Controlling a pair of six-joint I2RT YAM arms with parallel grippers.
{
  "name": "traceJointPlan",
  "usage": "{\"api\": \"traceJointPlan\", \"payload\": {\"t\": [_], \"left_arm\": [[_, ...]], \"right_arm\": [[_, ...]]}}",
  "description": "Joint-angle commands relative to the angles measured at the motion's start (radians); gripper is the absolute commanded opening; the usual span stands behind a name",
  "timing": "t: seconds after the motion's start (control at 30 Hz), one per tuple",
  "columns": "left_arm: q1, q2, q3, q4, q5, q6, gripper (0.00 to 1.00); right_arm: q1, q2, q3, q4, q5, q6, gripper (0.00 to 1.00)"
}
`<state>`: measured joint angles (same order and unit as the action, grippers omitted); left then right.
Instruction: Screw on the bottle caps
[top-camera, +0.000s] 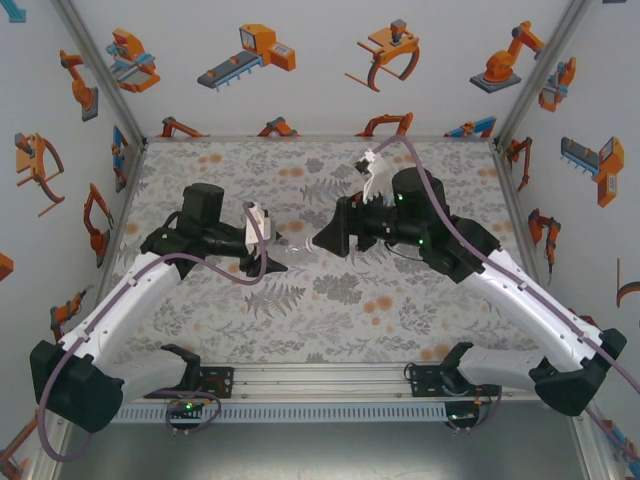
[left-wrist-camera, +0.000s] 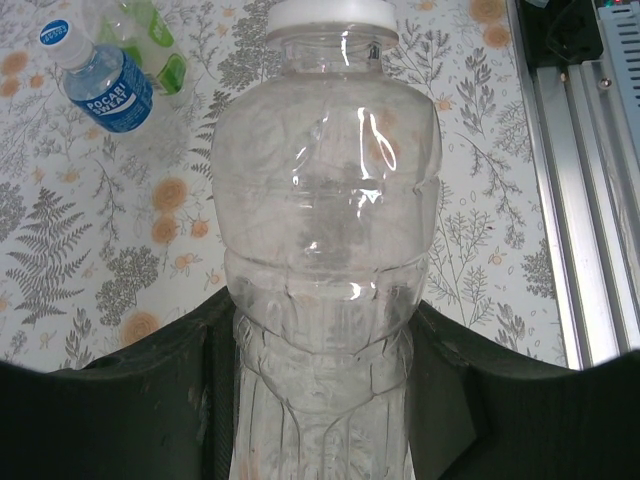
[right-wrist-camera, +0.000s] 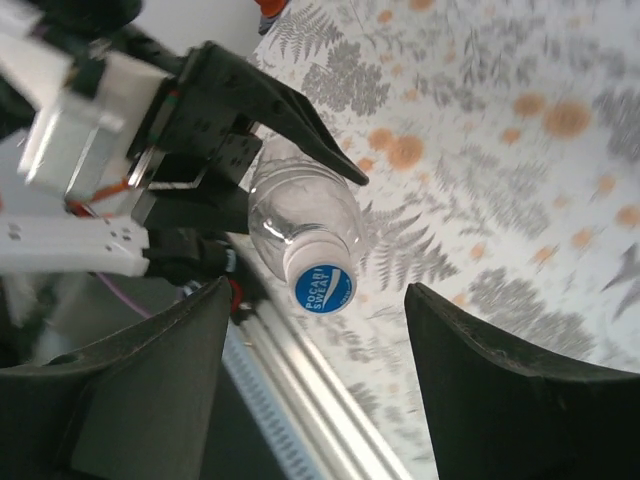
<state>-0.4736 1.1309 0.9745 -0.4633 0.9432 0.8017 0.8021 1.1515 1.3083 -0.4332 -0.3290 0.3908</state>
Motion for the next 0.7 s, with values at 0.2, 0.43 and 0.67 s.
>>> {"api": "traceJointPlan", "payload": {"t": [0.2,0.43,0.67], "left_arm": [[-0.005,-0.011,0.021,-0.001,0.088,0.023,0.00],[-0.004,-0.008,0.026,-0.026,0.124,0.048,0.00],[-0.005,-0.010,0.027,-0.043,0.159,0.073,0.00]], "right_arm": [[0.005,-0.041,-0.004,-0.021,-0.350,-0.946,0.60],[0.005,-0.005,-0.009,-0.009,-0.367,-1.003,0.56],[0.005,0.015,-0.033,0.013,-0.386,-0.988,0.50]]}}
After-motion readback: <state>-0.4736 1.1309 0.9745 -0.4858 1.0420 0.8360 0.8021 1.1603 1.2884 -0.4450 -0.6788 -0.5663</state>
